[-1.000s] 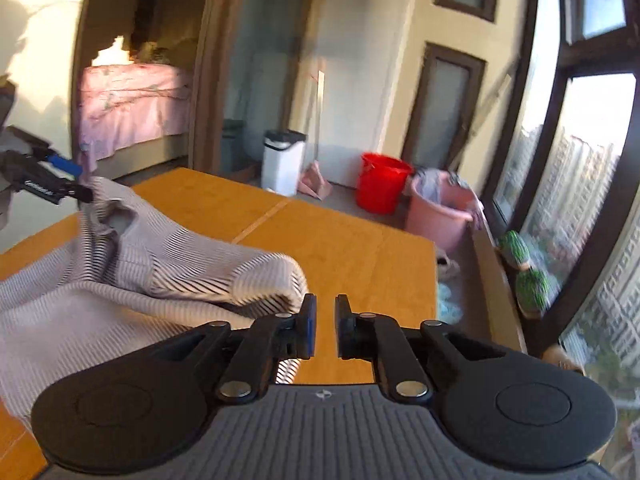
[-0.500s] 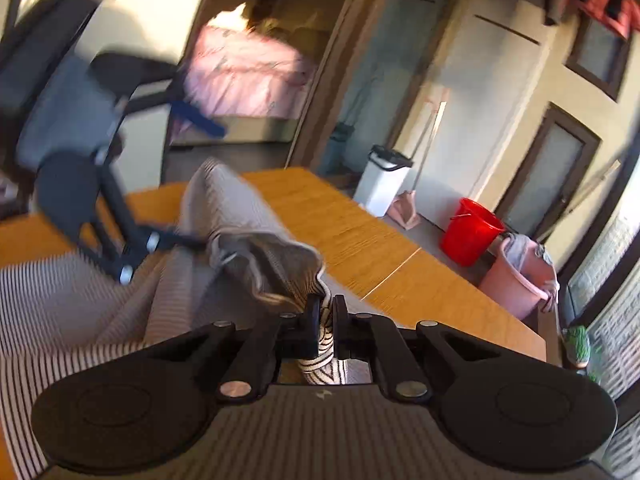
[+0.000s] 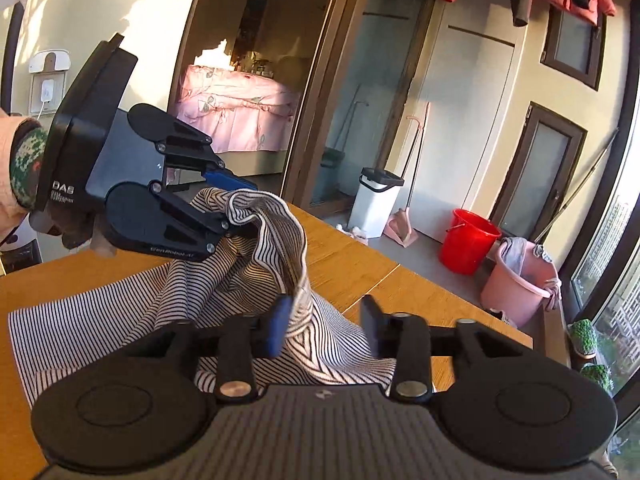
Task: Fold clothes
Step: 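Lift the sweatshirt by the hem with both grippers and shake it out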
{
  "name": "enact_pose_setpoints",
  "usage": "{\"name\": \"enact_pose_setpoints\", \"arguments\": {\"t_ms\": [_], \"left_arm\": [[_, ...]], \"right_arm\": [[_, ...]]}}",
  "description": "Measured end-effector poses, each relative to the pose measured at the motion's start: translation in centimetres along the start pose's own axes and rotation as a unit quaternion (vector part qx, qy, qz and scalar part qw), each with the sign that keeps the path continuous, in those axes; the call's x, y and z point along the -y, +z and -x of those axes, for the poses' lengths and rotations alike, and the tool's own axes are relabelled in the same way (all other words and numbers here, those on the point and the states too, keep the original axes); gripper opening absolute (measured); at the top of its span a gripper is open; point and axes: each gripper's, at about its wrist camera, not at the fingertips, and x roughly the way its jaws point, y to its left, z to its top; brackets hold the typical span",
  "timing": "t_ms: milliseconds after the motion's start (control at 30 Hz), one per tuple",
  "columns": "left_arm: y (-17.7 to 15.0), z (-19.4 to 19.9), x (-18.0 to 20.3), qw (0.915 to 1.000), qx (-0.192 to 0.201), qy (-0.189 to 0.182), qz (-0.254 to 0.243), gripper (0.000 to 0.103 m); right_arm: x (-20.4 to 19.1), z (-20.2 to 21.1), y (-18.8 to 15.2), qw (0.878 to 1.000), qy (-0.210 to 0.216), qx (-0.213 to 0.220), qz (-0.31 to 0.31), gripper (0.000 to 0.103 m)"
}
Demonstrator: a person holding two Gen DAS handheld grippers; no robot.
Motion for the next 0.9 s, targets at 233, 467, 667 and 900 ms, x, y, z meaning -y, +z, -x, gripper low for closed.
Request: {"name": "enact_pose_setpoints", "arguments": {"t_ms": [233,467,667,900], "left_arm": [[-0.2,0.3,-3.1,0.9967,-0.009,-0.025,0.076,0.041],[-1.1,-0.1,-3.1,0.9963,-0.021,-0.040,0.073,0.049],[-1.5,-2.6,-2.3,0.9964,-0.042,-0.027,0.069,0.023],[4.5,9.0,-6.4,0.9938,0.091,0.030,0.055,0.018]], "right_arm": [[-3.8,-3.2,-1.7,0.989,-0.062,0.010,0.135,0.066],[1.9,-5.3,1.8,0.995,-0.089,0.031,-0.033,0.007],[-0.2,-4.4,1.5,0.986,-0.144,0.032,0.073,0.006],[0.3,5.4,6.2,0.962,-0.202,0.167,0.076,0.006]]}}
